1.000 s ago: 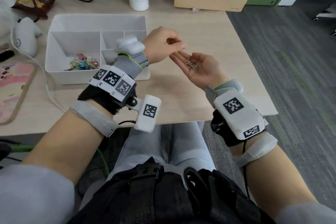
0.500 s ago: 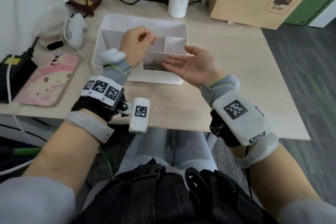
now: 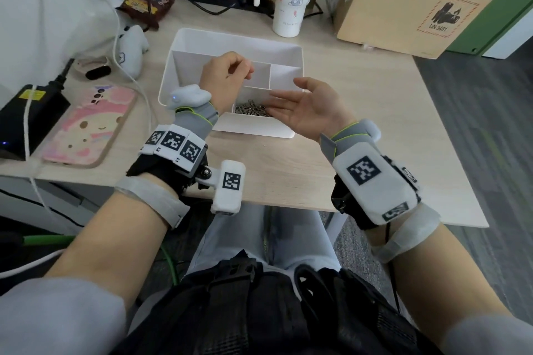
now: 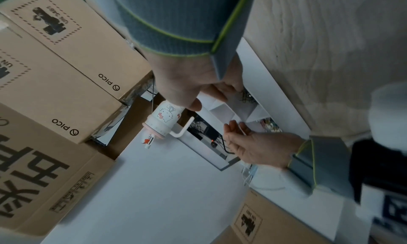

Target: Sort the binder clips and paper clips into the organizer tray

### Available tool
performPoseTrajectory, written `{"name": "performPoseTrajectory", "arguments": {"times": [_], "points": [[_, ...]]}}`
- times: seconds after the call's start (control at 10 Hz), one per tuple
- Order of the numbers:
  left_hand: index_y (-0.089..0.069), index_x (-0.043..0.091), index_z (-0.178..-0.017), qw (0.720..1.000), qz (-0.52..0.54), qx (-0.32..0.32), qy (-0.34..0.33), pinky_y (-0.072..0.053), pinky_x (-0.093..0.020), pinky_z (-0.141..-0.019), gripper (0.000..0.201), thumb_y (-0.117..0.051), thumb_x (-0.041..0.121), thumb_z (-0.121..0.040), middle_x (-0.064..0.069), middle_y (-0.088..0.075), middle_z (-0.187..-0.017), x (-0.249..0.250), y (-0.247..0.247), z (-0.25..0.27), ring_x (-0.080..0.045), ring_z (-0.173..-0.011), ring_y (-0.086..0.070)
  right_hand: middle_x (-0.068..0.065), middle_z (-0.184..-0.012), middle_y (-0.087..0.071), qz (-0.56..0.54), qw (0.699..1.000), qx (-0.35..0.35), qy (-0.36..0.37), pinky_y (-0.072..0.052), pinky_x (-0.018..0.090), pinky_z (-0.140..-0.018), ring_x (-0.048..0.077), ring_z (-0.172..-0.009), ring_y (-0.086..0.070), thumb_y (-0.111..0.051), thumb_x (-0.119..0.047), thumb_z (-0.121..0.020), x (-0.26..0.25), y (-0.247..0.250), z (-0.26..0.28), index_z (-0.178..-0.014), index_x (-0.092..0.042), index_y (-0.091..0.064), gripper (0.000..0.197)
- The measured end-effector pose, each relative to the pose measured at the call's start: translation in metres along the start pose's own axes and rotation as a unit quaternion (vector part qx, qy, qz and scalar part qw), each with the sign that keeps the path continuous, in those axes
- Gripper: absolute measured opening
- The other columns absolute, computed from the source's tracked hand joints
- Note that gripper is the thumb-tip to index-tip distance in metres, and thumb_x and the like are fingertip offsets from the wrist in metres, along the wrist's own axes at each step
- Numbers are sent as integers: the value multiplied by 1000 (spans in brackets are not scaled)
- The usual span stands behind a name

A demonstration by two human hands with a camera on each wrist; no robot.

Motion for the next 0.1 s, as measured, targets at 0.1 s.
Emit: {"name": "performPoseTrajectory", "arguments": {"times": [0.1], "points": [[-57,26,-70,1000,-11,14,2,-47,-21,-71,22,-48,20,-89,11,-61,-71,6,-2,0,13,-61,-58,28,-117,-58,9,1000,-4,10,-50,34,-95,37,-111,-57,-35,-22,-98,-2,7,-4,-98,10,-58,40]]}}
Point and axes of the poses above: each hand's wrist, its own z-axis away from the middle knuckle, its own y-axis out of the back of the hand, x = y × z, the point moved 6 cm from there along -z, towards the middle knuckle
